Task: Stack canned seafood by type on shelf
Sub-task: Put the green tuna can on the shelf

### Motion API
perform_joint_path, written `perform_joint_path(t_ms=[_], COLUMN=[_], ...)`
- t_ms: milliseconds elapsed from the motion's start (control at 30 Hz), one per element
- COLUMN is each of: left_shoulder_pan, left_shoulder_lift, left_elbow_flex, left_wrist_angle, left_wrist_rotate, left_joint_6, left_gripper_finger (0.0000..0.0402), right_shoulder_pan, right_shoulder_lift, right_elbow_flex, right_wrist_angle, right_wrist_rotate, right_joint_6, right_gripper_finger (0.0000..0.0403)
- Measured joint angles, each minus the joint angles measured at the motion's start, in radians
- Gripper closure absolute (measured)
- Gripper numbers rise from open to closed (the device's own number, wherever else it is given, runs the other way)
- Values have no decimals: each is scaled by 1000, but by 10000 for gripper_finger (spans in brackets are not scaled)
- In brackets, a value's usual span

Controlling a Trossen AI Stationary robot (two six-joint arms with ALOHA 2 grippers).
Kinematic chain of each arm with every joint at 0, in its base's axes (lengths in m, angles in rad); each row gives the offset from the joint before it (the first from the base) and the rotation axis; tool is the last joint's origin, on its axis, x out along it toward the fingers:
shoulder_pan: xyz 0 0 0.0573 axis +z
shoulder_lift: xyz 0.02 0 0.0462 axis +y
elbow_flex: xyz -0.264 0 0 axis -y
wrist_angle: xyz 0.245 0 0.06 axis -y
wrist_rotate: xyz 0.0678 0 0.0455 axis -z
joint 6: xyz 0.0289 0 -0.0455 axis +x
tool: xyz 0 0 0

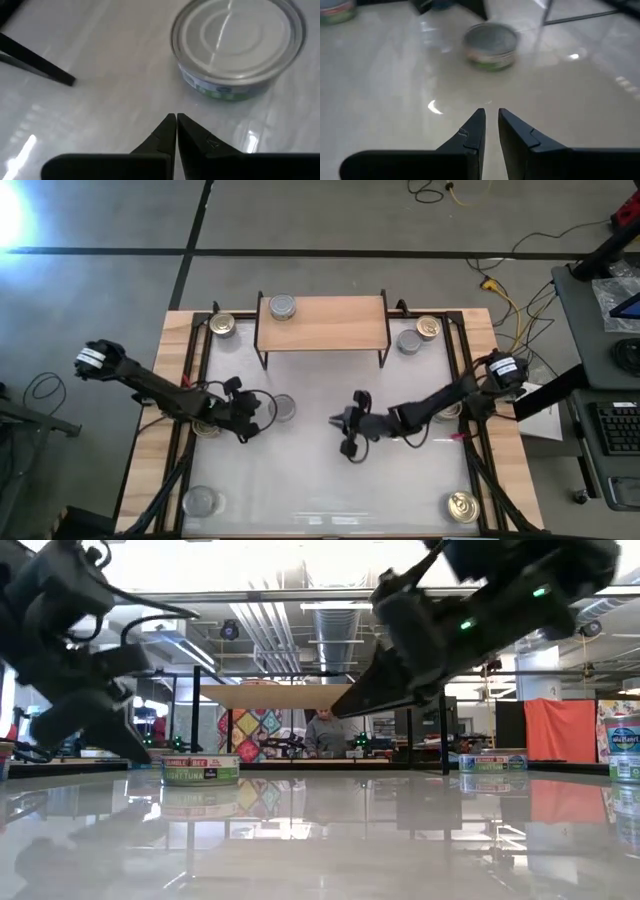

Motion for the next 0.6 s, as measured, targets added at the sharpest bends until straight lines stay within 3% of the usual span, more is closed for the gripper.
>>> perform_joint_path(t_ms=[200,600], left_shoulder_pan=[1,2], left_shoulder_lift=[42,260], left_elbow_flex=[-72,-46], left_wrist_angle=[162,528], left_wrist_rotate=[33,94], left_joint_6=[51,79], left_gripper_finger=[376,235], right_shoulder_pan=[-99,-145], right_shoulder_lift=[0,0], right_elbow_flex=[0,1], right_wrist_angle=[31,92], right_wrist_rotate=[-10,-42], right_joint_6=[-13,-114], right_gripper_finger=[344,295])
